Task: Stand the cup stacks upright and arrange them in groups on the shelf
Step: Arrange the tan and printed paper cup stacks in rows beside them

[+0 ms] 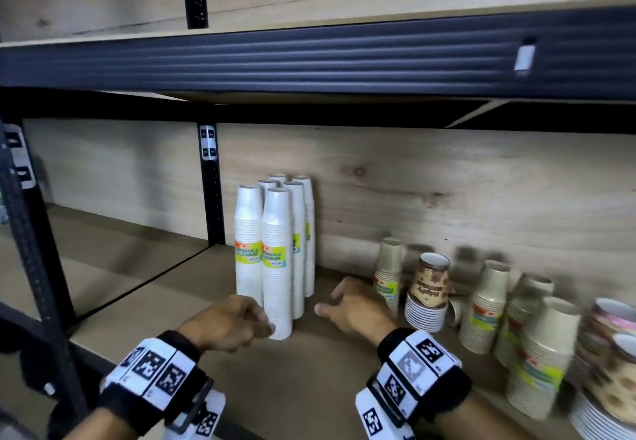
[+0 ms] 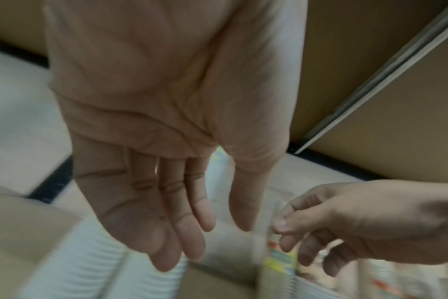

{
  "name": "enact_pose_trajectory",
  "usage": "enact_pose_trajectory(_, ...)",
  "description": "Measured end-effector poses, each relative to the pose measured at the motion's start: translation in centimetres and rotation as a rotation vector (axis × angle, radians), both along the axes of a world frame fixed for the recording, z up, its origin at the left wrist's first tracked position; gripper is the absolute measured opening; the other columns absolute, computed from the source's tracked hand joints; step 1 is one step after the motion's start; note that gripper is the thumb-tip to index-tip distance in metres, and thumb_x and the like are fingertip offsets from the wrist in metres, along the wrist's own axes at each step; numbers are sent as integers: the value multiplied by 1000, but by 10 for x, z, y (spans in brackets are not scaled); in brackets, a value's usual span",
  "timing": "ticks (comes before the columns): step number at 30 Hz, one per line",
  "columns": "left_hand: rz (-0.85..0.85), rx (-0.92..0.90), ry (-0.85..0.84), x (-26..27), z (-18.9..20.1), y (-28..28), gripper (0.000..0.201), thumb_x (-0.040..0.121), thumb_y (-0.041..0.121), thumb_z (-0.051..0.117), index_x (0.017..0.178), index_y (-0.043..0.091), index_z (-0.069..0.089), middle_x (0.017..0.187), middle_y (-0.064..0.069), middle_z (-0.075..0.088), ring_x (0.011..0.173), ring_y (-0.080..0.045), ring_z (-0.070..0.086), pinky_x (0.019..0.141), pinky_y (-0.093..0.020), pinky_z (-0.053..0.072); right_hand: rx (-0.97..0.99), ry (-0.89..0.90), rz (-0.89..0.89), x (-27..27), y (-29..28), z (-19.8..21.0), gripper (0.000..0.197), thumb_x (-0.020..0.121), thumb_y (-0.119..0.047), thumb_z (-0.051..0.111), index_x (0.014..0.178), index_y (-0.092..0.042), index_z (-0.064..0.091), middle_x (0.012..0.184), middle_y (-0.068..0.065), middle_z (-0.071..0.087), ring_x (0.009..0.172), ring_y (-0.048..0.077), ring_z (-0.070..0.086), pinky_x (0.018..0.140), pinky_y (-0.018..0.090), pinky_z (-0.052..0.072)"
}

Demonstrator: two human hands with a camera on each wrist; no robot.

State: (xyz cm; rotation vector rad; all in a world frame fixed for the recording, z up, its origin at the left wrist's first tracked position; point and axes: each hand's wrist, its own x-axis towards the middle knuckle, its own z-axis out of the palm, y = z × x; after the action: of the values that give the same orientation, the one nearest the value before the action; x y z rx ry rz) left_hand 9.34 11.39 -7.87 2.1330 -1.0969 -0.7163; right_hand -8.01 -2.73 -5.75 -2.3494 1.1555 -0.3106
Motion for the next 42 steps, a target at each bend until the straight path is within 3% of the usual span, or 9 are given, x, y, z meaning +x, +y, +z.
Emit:
enact_pose_trajectory(4, -85, -85, 47, -43, 14, -33, 20, 81, 24, 73, 94, 12, 65, 76, -10, 66, 66, -14, 53, 47, -20, 40, -151, 17, -75, -41, -23, 16, 40, 85, -53, 63, 112, -24, 64, 120, 1, 65, 111, 22, 61, 95, 33, 49)
enact_pose_trajectory(7, -84, -226, -31, -71, 28, -74, 26, 81, 31, 76, 97, 18, 62, 75, 3, 60, 60, -10, 53, 50, -18, 41, -369, 19, -192, -80, -50, 27, 47, 79, -61, 54, 106, -24, 64, 115, 5, 65, 111, 30, 58, 92, 40, 48)
enact_pose_trajectory(11, -115, -201, -312, -98, 53, -125, 59, 76, 51, 73, 124, 23, 54, 118, 6, 60, 113, -14, 57, 96, -28, 46, -548, 185, -372, -127, -82, 49, 58, 87, -57, 51, 132, -20, 46, 130, 10, 51, 121, 36, 42, 97, 44, 36)
enact_pose_trajectory(16, -215, -190, -455, -127, 70, -168, 74, 85, 41, 68, 147, 25, 31, 152, -1, 35, 138, -22, 36, 110, -31, 34, -444, 344, -381, -157, -108, 72, 53, 84, -51, 59, 133, -32, 47, 137, 2, 53, 125, 32, 36, 98, 46, 28)
enact_pose_trajectory(19, -217, -177, -475, -126, 67, -187, 78, 85, 35, 69, 150, 23, 25, 149, -2, 42, 135, -23, 40, 108, -32, 36, -400, 373, -354, -164, -114, 71, 45, 85, -45, 61, 127, -35, 50, 133, -1, 55, 122, 28, 40, 96, 44, 29)
enact_pose_trajectory(27, -184, -336, -485, -111, 53, -188, 40, 88, 19, 63, 126, 27, 55, 121, 6, 65, 110, -17, 61, 88, -21, 43, -341, 294, -313, -163, -106, 78, 35, 79, -34, 72, 111, -31, 60, 116, -4, 62, 118, 24, 46, 97, 42, 30)
enact_pose_trajectory(33, -211, -368, -489, -93, 49, -177, 37, 89, 14, 60, 125, 18, 52, 127, 4, 64, 108, -16, 62, 80, -14, 40, -317, 196, -253, -141, -89, 86, 33, 75, -38, 77, 103, -33, 63, 117, -5, 64, 119, 23, 50, 100, 40, 34)
enact_pose_trajectory(38, -180, -313, -575, -69, 50, -160, 54, 92, 17, 58, 142, 13, 40, 129, -4, 62, 119, -24, 57, 96, -26, 43, -191, 88, -103, -106, -75, 83, 37, 84, -25, 74, 120, -24, 65, 132, -3, 58, 118, 17, 56, 86, 18, 41)
enact_pose_trajectory(42, -131, -274, -658, -55, 50, -151, 50, 92, 21, 57, 140, 14, 45, 130, -11, 59, 121, -28, 55, 99, -31, 43, -221, 18, -65, -77, -71, 75, 33, 84, -26, 72, 117, -26, 65, 128, -5, 59, 116, 15, 57, 87, 19, 42)
